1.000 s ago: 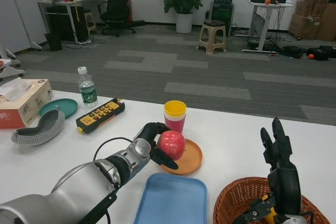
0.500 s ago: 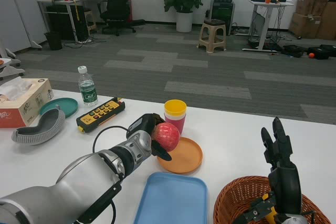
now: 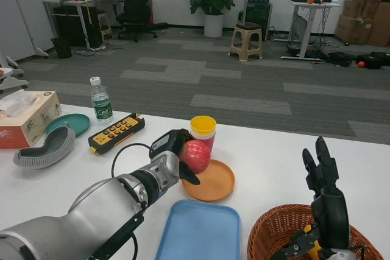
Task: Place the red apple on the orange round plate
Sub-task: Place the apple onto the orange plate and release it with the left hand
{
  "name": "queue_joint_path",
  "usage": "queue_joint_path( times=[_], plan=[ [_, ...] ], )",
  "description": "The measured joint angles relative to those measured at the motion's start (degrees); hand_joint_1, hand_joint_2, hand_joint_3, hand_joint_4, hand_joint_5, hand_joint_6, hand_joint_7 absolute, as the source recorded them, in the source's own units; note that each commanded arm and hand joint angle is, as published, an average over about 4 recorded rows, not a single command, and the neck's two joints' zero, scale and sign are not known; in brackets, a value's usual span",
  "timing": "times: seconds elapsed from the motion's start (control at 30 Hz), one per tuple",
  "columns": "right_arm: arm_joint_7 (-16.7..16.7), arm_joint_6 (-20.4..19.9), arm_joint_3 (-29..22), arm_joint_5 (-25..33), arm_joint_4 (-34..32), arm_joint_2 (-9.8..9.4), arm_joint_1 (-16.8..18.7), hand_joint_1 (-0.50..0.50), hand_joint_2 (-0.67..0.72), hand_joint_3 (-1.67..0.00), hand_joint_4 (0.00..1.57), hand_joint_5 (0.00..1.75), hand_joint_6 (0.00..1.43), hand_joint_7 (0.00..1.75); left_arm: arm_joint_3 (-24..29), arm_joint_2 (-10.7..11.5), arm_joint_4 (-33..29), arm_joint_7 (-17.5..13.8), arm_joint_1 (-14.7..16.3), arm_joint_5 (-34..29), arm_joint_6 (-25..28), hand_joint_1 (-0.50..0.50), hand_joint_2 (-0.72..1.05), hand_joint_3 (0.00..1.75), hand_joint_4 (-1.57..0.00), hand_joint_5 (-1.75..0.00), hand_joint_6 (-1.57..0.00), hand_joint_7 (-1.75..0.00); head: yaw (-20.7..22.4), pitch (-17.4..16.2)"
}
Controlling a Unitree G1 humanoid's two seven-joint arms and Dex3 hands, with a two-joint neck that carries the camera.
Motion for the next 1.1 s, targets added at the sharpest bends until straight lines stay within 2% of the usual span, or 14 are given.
queue_joint_path(
  times=[0.17,0.27,0.47,0.6,0.67,0.87,0.9,1.03,1.1],
  plan=[
    [0.0,0.0,-0.01,0.0,0.0,0.0,0.0,0.0,0.47,-0.08,0.0,0.0,0.0,0.07,-0.19,-0.05,0.0,0.19,0.0,0.11,-0.48,-0.5,0.89,0.09,-1.52,-1.75,-1.4,-1.19,-0.1,-0.04],
    [0.0,0.0,-0.02,0.0,-0.01,0.0,0.0,0.0,0.47,-0.08,0.0,0.0,0.0,0.07,-0.37,-0.07,-0.01,0.19,0.0,0.11,-0.76,-0.5,0.96,0.04,-1.5,-1.75,-1.39,-1.19,-0.1,-0.04],
    [0.0,0.0,-0.02,0.0,-0.01,0.0,0.0,0.0,0.47,-0.08,0.0,0.0,0.0,0.07,-0.44,-0.17,0.0,0.19,0.0,0.11,-0.94,-0.5,1.05,0.04,-1.43,-1.62,-1.34,-1.19,-0.1,-0.04],
    [0.0,0.0,-0.03,0.0,-0.01,0.0,0.0,0.0,0.47,-0.08,0.0,0.0,0.0,0.07,-0.45,-0.18,0.0,0.19,0.0,0.08,-0.95,-0.5,1.05,0.04,-1.35,-1.44,-1.31,-1.19,-0.22,-0.43],
    [0.0,0.0,-0.03,0.0,-0.02,0.0,0.0,0.0,0.47,-0.08,0.0,0.0,0.0,0.07,-0.46,-0.18,0.01,0.19,0.0,0.05,-0.96,-0.5,1.0,0.0,-1.31,-1.39,-1.3,-1.15,-0.21,-0.61],
    [0.0,0.0,-0.03,0.0,-0.02,0.0,0.0,0.0,0.47,-0.08,0.0,0.0,0.0,0.07,-0.46,-0.18,0.02,0.17,0.0,0.04,-1.09,-0.5,0.87,0.04,-1.18,-1.23,-1.23,-1.12,0.08,-0.78],
    [0.0,0.0,-0.03,0.0,-0.02,0.0,0.0,0.0,0.47,-0.08,0.0,0.0,0.0,0.07,-0.46,-0.18,0.02,0.17,0.0,0.04,-1.14,-0.5,0.87,0.04,-1.16,-1.23,-1.2,-1.1,0.07,-0.8],
    [0.0,0.0,-0.03,0.0,-0.02,0.0,0.0,0.0,0.47,-0.08,0.0,0.0,0.0,0.07,-0.46,-0.17,0.06,0.05,0.0,0.04,-1.32,-0.5,0.78,0.02,-1.05,-1.15,-0.81,-1.03,0.25,-0.99],
    [0.0,0.0,-0.03,0.0,-0.02,0.0,0.0,0.0,0.47,-0.08,0.0,0.0,0.0,0.07,-0.46,-0.17,0.09,-0.06,0.0,0.04,-1.33,-0.5,0.76,0.02,-1.04,-1.21,-0.73,-0.99,0.32,-1.02]
  ],
)
